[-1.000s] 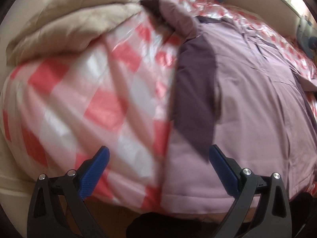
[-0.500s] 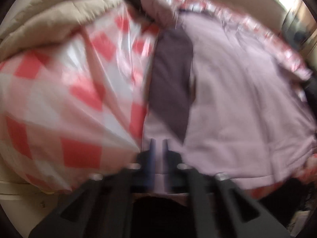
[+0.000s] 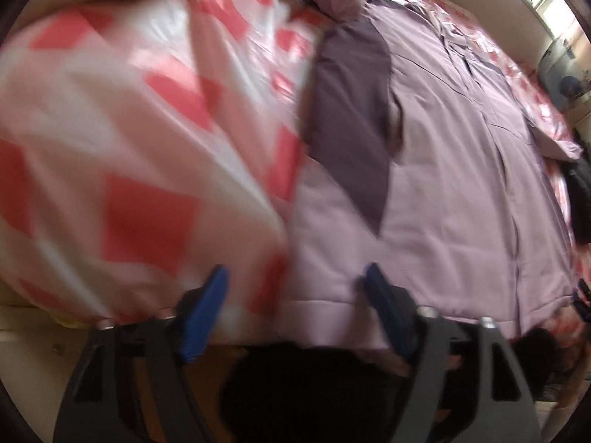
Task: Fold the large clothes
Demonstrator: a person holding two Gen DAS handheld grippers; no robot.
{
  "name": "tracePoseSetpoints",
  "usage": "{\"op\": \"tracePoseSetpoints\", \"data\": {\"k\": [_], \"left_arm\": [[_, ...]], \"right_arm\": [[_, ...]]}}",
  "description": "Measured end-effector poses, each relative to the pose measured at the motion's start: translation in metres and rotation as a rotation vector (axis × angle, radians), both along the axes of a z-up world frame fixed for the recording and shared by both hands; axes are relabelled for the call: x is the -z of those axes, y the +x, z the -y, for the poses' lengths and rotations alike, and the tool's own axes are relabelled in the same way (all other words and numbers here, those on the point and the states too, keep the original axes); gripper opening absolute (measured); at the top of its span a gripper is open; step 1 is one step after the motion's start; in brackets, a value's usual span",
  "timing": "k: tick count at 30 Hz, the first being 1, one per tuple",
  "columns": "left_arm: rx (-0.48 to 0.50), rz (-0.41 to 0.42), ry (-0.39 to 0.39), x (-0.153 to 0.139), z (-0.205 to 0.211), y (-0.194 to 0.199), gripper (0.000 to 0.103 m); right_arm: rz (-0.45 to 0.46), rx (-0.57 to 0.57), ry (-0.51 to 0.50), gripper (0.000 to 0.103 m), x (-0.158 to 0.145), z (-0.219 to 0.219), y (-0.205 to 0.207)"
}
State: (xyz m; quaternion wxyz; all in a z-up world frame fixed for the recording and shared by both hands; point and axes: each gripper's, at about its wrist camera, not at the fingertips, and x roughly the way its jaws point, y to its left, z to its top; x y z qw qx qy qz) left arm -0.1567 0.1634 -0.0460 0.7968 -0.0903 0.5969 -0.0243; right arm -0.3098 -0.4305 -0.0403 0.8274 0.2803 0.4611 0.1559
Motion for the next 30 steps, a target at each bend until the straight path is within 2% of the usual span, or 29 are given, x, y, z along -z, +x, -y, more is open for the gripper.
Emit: {"op": "tracePoseSetpoints", "data": {"k": [4, 7, 9, 12, 16, 17, 18, 19, 20, 23, 26, 28, 29, 30], "left_arm": [[0.000, -0.014, 0.117, 0.004, 0.017, 0.001, 0.081], [-0.106, 0.050, 0.174, -0.016, 0.008, -0.011, 0.081], [-0.122, 0.070, 0.175, -0.027, 0.000, -0.022, 0.084], [-0.124, 0.009, 0.203, -0.011, -0.008, -0.019, 0.088], [-0.167, -0.076, 0.114, 0.021, -0.017, -0.014, 0.091], [-0.169, -0.083, 0.092, 0.024, -0.016, -0.012, 0.089], [-0.173, -0.081, 0.064, 0.025, -0.015, -0.013, 0.082], [-0.170, -0.079, -0.024, 0.024, -0.016, -0.014, 0.056], [-0.172, -0.078, -0.068, 0.023, -0.017, -0.014, 0.038], [-0.158, -0.059, -0.121, 0.012, -0.018, -0.015, 0.018], [-0.157, -0.051, -0.184, 0.005, -0.022, -0.023, 0.015], [-0.155, -0.054, -0.145, 0.000, -0.023, -0.025, 0.016], [-0.156, -0.059, -0.112, -0.001, -0.021, -0.025, 0.029], [-0.164, -0.063, -0.026, -0.004, -0.018, -0.022, 0.040]], "right_arm": [[0.000, -0.060, -0.006, 0.069, 0.003, -0.017, 0.011], [0.000, -0.079, -0.037, 0.069, 0.002, -0.029, 0.014], [0.019, -0.077, -0.017, 0.069, -0.001, -0.026, 0.011], [-0.007, -0.079, 0.007, 0.069, 0.008, -0.022, 0.014], [-0.023, -0.101, 0.012, 0.069, 0.016, -0.028, 0.019], [-0.011, -0.101, 0.016, 0.058, 0.015, -0.028, 0.018], [-0.005, -0.097, 0.017, 0.045, 0.013, -0.027, 0.017], [0.004, -0.080, 0.012, 0.016, 0.011, -0.025, 0.016], [0.015, -0.056, 0.025, 0.016, 0.009, -0.019, 0.015], [0.049, -0.045, 0.063, 0.015, 0.003, -0.013, 0.012], [0.095, -0.032, 0.107, 0.015, -0.010, -0.010, 0.007], [0.107, -0.047, 0.109, 0.015, -0.016, -0.011, 0.008], [0.108, -0.052, 0.102, 0.015, -0.018, -0.012, 0.009], [0.101, -0.060, 0.095, 0.015, -0.019, -0.014, 0.011]]}}
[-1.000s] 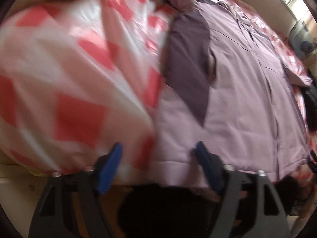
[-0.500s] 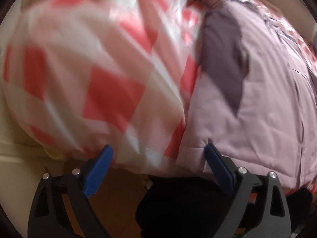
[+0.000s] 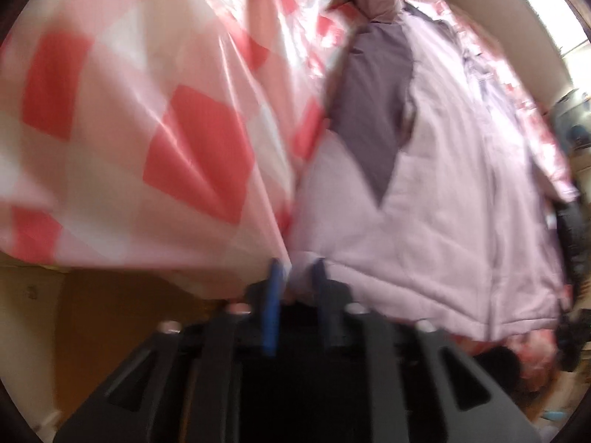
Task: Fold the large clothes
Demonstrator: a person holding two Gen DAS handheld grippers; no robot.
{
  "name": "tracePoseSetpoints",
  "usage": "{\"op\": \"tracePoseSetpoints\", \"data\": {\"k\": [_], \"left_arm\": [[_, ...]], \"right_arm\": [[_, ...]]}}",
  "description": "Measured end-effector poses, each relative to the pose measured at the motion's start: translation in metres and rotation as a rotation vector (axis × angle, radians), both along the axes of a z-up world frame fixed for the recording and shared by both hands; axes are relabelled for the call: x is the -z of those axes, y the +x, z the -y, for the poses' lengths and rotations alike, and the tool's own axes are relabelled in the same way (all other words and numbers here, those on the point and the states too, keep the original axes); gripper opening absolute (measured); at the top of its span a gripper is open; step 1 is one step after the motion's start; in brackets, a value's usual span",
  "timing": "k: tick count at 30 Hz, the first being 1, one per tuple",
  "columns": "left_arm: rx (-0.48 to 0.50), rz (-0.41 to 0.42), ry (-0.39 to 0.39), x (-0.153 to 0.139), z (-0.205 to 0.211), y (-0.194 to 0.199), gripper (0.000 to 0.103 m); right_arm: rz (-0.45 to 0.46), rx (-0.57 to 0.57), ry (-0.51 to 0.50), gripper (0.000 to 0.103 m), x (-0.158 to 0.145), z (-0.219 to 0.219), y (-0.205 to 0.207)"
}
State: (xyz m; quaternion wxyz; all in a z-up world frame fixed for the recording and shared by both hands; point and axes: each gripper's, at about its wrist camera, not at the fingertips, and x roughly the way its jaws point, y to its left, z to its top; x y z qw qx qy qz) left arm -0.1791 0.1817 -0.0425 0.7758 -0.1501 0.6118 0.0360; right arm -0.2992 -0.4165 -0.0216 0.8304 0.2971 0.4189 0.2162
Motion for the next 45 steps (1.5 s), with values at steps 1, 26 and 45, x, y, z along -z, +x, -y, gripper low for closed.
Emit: {"op": "tracePoseSetpoints", "data": {"k": [1, 26, 45], "left_arm": [[-0.008, 0.003, 0.103, -0.006, 0.002, -0.001, 0.058], [0.099, 0.087, 0.065, -0.032, 0.054, 0.002, 0.075], [0.129, 0.244, -0.239, -0.068, 0.060, 0.022, 0.010]], "right_arm": [[-0.007, -0.007, -0.010, 0.015, 0.000, -0.001, 0.002], [-0.072, -0.013, 0.069, 0.018, 0.027, 0.015, 0.005], [0.118, 0.017, 0.246, 0.008, -0.031, 0.024, -0.010]]}}
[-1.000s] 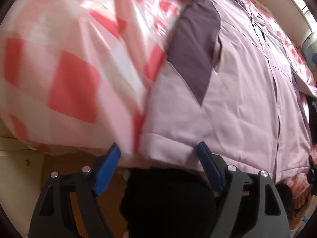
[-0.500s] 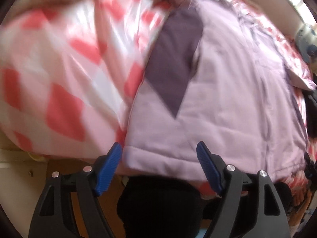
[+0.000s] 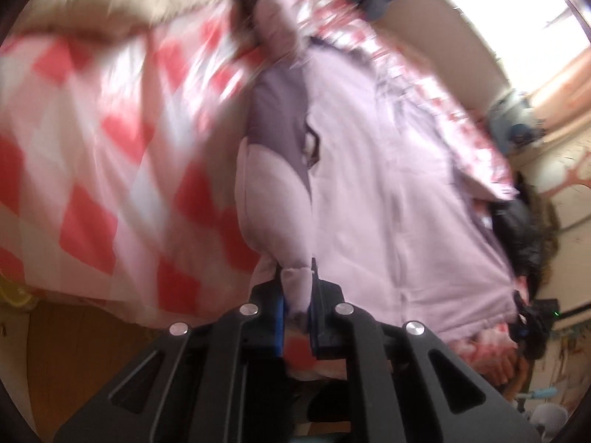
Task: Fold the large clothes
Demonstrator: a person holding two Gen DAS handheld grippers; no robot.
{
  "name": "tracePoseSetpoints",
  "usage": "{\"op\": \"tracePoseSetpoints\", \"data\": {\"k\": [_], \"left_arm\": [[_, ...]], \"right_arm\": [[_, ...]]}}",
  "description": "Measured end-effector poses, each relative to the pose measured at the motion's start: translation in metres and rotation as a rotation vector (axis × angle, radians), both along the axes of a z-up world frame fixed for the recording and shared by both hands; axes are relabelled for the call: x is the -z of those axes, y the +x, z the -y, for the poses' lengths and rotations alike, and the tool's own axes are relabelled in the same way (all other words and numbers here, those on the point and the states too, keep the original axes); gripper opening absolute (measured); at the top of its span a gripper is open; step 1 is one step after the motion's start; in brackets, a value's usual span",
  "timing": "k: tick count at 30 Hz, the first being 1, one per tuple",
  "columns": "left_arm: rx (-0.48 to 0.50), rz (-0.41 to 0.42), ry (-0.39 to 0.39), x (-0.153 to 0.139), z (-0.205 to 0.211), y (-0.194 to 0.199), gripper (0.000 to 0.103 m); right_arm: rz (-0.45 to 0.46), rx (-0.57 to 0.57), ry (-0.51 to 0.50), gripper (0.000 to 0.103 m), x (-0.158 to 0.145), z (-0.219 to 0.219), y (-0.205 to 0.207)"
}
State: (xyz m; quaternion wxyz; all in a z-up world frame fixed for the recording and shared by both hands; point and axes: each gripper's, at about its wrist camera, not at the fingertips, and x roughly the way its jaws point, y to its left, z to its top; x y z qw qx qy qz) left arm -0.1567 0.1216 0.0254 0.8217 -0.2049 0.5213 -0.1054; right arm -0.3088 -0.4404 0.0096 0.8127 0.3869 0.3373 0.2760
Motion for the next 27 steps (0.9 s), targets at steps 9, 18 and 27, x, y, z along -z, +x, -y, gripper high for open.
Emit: {"op": "tracePoseSetpoints", "data": {"k": [9, 18, 27], "left_arm": [[0.019, -0.166, 0.139, 0.062, -0.044, -0.016, 0.023], [0.069, 0.049, 0.223, 0.046, -0.006, 0.007, 0.063], [0.106, 0.029, 0.329, 0.052, -0.016, 0.057, 0.065]], "right_arm": [[-0.203, 0.049, -0.404, 0.007, 0.016, 0.017, -0.024], [-0.060, -0.040, -0.512, 0.065, -0.013, -0.048, -0.013], [-0.170, -0.105, -0.429, 0.067, -0.010, -0.059, 0.024]]}}
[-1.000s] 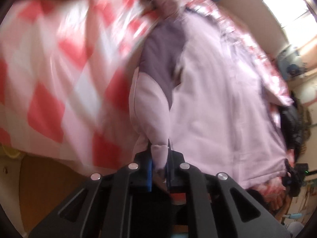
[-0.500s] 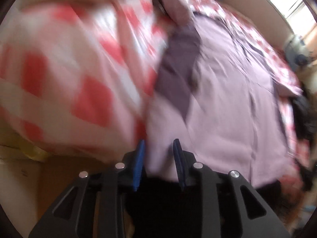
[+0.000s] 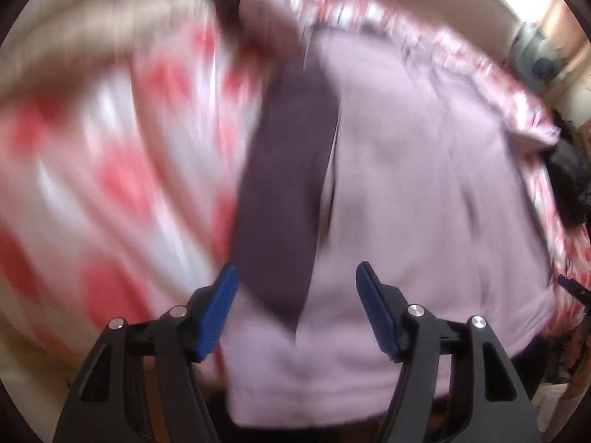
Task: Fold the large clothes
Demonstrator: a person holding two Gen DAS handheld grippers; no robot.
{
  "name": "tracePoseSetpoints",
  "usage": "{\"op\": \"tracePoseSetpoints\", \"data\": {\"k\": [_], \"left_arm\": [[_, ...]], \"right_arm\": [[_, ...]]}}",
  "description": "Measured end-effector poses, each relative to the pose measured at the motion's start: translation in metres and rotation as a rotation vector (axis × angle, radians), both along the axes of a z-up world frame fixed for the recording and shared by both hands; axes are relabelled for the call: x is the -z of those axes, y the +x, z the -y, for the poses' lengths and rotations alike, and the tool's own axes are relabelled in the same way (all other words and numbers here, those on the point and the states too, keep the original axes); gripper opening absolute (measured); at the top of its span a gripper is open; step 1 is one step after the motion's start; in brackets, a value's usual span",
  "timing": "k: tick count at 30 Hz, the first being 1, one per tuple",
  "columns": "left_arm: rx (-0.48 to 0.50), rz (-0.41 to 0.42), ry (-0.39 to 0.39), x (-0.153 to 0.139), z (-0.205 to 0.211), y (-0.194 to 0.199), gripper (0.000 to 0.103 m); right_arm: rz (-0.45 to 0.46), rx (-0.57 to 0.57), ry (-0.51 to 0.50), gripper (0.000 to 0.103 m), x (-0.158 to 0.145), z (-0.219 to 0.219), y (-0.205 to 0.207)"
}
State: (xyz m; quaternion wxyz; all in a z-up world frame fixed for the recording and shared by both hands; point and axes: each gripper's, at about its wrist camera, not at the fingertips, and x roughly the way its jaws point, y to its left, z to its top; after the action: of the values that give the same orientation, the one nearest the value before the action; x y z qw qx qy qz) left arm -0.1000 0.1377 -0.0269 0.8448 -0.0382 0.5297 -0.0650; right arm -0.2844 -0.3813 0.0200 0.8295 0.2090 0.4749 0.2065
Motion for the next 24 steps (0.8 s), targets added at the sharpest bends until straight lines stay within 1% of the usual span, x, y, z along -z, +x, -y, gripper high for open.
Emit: {"op": "tracePoseSetpoints", "data": {"k": [1, 2, 3, 4, 5, 6, 7, 8, 9, 10, 11, 12, 14, 15, 16, 17, 18, 19, 20, 21, 22, 23, 24], "left_arm": [[-0.003, 0.053, 0.033, -0.018, 0.001, 0.014, 0.066], [-0.009, 0.121, 0.064, -0.040, 0.003, 0.036, 0.073], [-0.013, 0.159, 0.081, -0.053, 0.006, 0.056, 0.078], [-0.021, 0.203, 0.110, -0.067, 0.009, 0.078, 0.086], [-0.029, 0.242, 0.140, -0.079, 0.011, 0.104, 0.088], [-0.040, 0.276, 0.180, -0.092, 0.018, 0.140, 0.088], [-0.052, 0.290, 0.220, -0.099, 0.023, 0.180, 0.091], [-0.056, 0.295, 0.240, -0.103, 0.032, 0.202, 0.093], [-0.063, 0.298, 0.273, -0.105, 0.038, 0.244, 0.093], [-0.072, 0.284, 0.291, -0.100, 0.042, 0.284, 0.094], [-0.081, 0.272, 0.298, -0.099, 0.044, 0.306, 0.094], [-0.096, 0.258, 0.316, -0.091, 0.049, 0.340, 0.094], [-0.098, 0.235, 0.366, -0.069, 0.061, 0.396, 0.094], [-0.096, 0.230, 0.386, -0.063, 0.067, 0.415, 0.094], [-0.103, 0.223, 0.415, -0.050, 0.074, 0.437, 0.094], [-0.114, 0.214, 0.445, -0.042, 0.078, 0.454, 0.094], [-0.126, 0.196, 0.475, -0.025, 0.083, 0.476, 0.094], [-0.144, 0.175, 0.517, -0.008, 0.086, 0.494, 0.094], [-0.153, 0.161, 0.558, 0.006, 0.089, 0.507, 0.094], [-0.169, 0.148, 0.634, 0.023, 0.091, 0.518, 0.094], [-0.193, 0.139, 0.758, 0.041, 0.092, 0.529, 0.094], [-0.204, 0.124, 0.861, 0.056, 0.092, 0.538, 0.094], [-0.211, 0.102, 0.905, 0.064, 0.090, 0.544, 0.087]], "right_arm": [[0.045, -0.003, -0.019, 0.074, -0.019, -0.009, 0.013], [0.075, -0.007, -0.030, 0.082, -0.030, -0.017, 0.022], [0.121, -0.007, -0.057, 0.084, -0.043, -0.031, 0.038], [0.157, 0.001, -0.083, 0.085, -0.051, -0.045, 0.054], [0.186, 0.014, -0.092, 0.085, -0.055, -0.060, 0.079], [0.192, 0.031, -0.081, 0.085, -0.053, -0.074, 0.094], [0.193, 0.068, -0.047, 0.085, -0.048, -0.084, 0.117], [0.190, 0.117, 0.002, 0.085, -0.038, -0.090, 0.138], [0.191, 0.156, 0.034, 0.085, -0.028, -0.096, 0.148], [0.200, 0.199, 0.068, 0.085, -0.016, -0.102, 0.160], [0.213, 0.224, 0.097, 0.085, -0.006, -0.105, 0.164], [0.233, 0.249, 0.132, 0.085, 0.005, -0.113, 0.170], [0.214, 0.263, 0.123, 0.085, 0.021, -0.120, 0.168], [0.205, 0.212, 0.118, 0.085, 0.025, -0.127, 0.170], [0.214, 0.191, 0.086, 0.085, 0.025, -0.132, 0.170], [0.232, 0.180, 0.030, 0.085, 0.023, -0.137, 0.170], [0.243, 0.159, -0.013, 0.085, 0.022, -0.141, 0.173], [0.228, 0.145, -0.006, 0.085, 0.024, -0.144, 0.172], [0.202, 0.132, 0.033, 0.085, 0.027, -0.144, 0.176], [0.191, 0.125, 0.060, 0.085, 0.030, -0.147, 0.177], [0.190, 0.119, 0.070, 0.085, 0.032, -0.149, 0.176], [0.188, 0.105, 0.066, 0.085, 0.033, -0.152, 0.175], [0.188, 0.097, 0.062, 0.085, 0.033, -0.155, 0.174]]}}
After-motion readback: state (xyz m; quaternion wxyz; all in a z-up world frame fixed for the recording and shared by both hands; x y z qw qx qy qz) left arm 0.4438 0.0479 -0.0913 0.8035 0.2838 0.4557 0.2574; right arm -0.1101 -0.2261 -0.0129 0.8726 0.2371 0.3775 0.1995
